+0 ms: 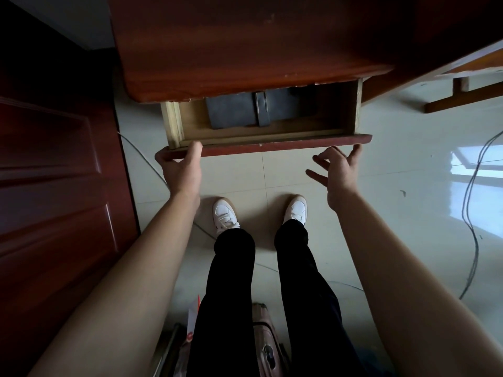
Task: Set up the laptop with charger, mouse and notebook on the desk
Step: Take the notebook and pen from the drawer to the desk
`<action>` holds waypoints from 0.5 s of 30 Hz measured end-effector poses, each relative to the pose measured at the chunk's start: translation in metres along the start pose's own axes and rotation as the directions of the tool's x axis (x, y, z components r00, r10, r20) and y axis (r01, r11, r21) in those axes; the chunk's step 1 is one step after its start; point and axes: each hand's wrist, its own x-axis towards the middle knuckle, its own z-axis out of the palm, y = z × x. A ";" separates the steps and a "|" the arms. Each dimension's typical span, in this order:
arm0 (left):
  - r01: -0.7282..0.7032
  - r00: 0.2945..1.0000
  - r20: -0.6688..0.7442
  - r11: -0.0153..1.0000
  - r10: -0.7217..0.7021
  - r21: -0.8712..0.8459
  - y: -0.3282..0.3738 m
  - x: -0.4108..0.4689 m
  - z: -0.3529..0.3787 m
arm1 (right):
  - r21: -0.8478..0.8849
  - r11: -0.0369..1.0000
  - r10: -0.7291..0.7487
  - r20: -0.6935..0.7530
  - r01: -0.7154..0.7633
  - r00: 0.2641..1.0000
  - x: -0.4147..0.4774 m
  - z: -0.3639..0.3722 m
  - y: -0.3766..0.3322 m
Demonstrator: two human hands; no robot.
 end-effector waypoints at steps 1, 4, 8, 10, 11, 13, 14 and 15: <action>0.014 1.000 0.014 1.000 -0.015 0.010 0.002 0.000 -0.002 | -0.014 1.000 -0.002 -0.044 0.001 0.999 -0.002 0.001 -0.004; 0.060 0.997 0.045 0.997 -0.062 0.051 0.009 0.000 -0.008 | 0.029 1.000 0.016 -0.162 -0.011 0.987 -0.007 0.001 -0.021; 0.136 0.991 -0.022 0.991 -0.135 0.013 0.019 -0.008 -0.003 | 0.130 0.990 0.060 -0.093 -0.048 0.994 -0.013 0.004 -0.039; 0.150 0.985 -0.080 0.988 -0.153 -0.036 0.017 -0.017 0.001 | 0.039 0.999 0.003 -0.155 0.003 0.988 -0.013 0.007 -0.038; 0.157 0.982 -0.099 0.987 -0.161 -0.048 0.013 -0.021 0.002 | 0.043 0.999 -0.014 -0.191 0.022 0.982 -0.013 0.008 -0.037; 0.174 0.981 -0.082 0.984 -0.176 -0.025 0.004 -0.020 0.001 | 0.083 0.996 0.005 -0.227 0.014 0.974 -0.013 0.010 -0.035; 0.205 0.978 -0.046 0.979 -0.204 0.005 -0.002 -0.017 -0.001 | 0.086 0.996 0.035 -0.219 -0.016 0.975 -0.012 0.009 -0.032; 0.247 0.969 0.007 0.968 -0.248 0.038 -0.007 -0.013 -0.005 | 0.088 0.995 0.069 -0.197 -0.052 0.978 -0.010 0.006 -0.029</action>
